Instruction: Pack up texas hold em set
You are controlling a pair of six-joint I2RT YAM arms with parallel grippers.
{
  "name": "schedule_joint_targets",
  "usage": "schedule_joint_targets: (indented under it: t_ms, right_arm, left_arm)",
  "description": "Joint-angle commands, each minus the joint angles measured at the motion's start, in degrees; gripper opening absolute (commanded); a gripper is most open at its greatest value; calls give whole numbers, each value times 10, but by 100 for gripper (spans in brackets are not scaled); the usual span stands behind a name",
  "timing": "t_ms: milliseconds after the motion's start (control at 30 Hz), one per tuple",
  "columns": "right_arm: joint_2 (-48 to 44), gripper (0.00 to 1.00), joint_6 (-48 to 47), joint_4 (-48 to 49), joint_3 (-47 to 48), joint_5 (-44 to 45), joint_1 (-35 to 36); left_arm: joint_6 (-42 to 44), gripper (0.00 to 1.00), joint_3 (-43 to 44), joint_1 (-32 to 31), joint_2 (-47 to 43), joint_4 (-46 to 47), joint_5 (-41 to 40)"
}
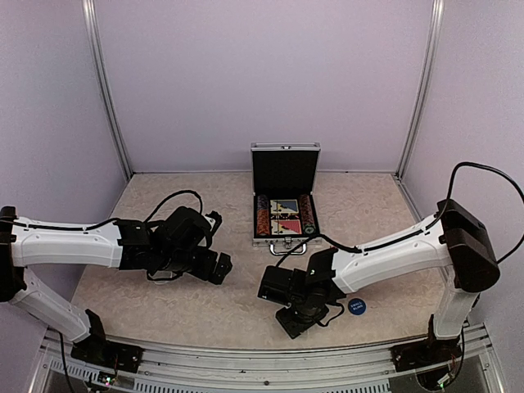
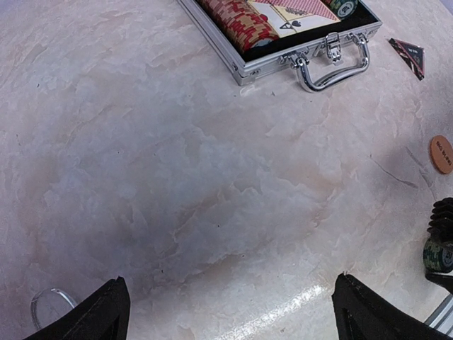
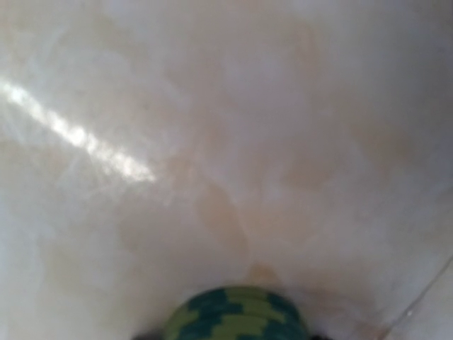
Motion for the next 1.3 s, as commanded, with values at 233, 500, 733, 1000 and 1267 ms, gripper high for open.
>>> schedule_joint_targets:
  t_ms: [233,500,733,1000,1267]
  right_arm:
    - [26,43,-20,-22,4,-2,-5]
    - [27,29,-35,-27,13,10,-5]
    - [15,26,-59,-12,16,16,-32]
    - [11,26,-107,6,32,29,-75]
    - [8,26,-150,10,48,36,-102]
  left_arm:
    - [3,99,10,0,-4,12,-6]
    - [3,99,15,0,3,13,-4]
    - [-3,99,8,0,12,29,7]
    - [-11,99,-3,2,24,55,24]
    - [-18,99,-5,12,36,82,53]
